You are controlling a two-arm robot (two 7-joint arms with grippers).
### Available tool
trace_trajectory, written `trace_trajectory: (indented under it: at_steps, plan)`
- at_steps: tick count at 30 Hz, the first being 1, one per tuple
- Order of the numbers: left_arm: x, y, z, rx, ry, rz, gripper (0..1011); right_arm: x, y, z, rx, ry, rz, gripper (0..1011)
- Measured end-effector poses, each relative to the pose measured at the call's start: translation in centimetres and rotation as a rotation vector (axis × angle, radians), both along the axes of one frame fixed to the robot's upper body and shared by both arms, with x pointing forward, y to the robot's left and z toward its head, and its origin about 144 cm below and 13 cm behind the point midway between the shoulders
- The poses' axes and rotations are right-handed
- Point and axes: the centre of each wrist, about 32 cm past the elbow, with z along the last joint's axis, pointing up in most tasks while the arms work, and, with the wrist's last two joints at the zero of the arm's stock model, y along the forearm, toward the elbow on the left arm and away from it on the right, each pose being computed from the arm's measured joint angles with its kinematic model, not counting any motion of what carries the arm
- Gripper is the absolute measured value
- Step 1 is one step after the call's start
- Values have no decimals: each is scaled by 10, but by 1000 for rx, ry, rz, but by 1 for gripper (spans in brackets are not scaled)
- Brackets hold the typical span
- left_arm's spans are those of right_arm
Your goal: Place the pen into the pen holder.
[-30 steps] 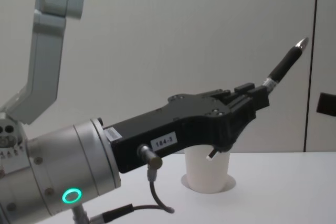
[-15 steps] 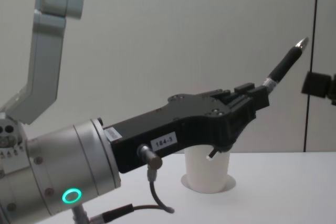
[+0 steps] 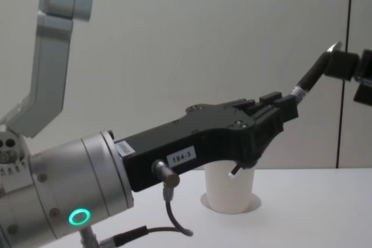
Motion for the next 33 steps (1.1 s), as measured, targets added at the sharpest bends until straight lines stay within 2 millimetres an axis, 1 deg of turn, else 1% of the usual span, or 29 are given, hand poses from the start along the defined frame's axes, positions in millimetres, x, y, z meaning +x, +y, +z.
trace_trajectory:
  at_steps: [14, 33]
  plan:
    - [0, 0, 0, 0, 0, 0, 130, 7, 9, 2, 40, 28, -15, 1001]
    - [0, 0, 0, 0, 0, 0, 130, 24, 21, 2, 53, 52, 7, 1001]
